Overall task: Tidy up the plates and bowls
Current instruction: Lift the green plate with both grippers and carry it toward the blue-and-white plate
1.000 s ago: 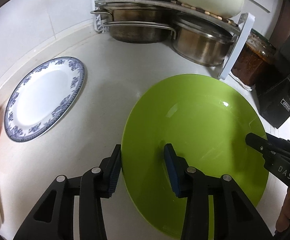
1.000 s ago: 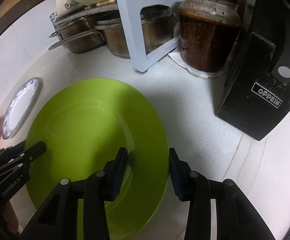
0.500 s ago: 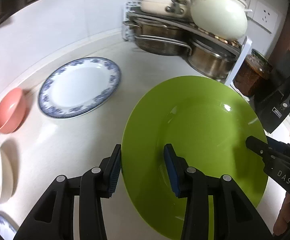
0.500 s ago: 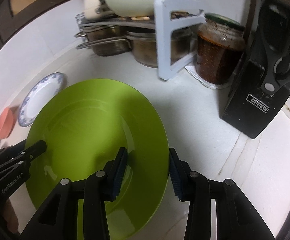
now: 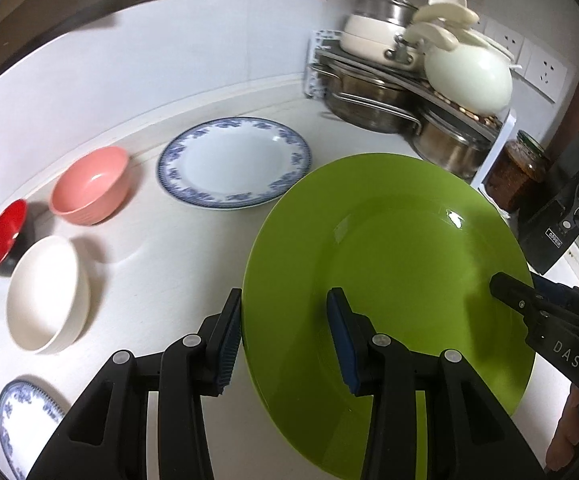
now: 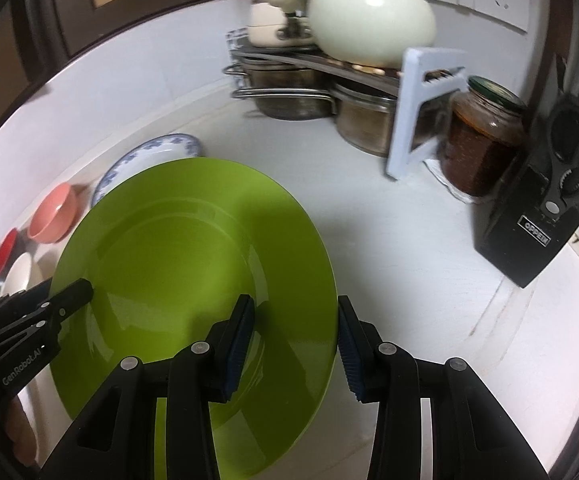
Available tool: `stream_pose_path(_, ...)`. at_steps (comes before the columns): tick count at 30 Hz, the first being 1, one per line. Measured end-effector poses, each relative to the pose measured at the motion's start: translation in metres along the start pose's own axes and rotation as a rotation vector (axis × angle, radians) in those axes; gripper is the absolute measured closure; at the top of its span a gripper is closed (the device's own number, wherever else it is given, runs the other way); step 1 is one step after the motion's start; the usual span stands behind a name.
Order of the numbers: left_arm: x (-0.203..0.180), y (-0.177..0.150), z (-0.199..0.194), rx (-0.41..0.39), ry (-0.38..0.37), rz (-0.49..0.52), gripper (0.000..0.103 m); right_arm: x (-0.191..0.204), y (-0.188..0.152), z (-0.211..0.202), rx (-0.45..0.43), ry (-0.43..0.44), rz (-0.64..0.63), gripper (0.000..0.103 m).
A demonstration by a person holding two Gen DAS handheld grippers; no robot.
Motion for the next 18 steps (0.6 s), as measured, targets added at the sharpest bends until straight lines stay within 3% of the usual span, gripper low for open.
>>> stream_pose_path(18, 0.076, -0.032, -0.069, -0.055, 0.08, -0.101, 0.062, 0.085, -0.017, -0.044, -0.047, 0.071, -0.112, 0.061)
Point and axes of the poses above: each gripper's, at about its wrist camera, not at the fingertips, and z roughly the way its jaws point, x to its left, y to its top, the point moved 10 cm from there along z, roughly the way its jaws point, and after that the axes turned 6 degrees about -y, right-handed, at the moved point
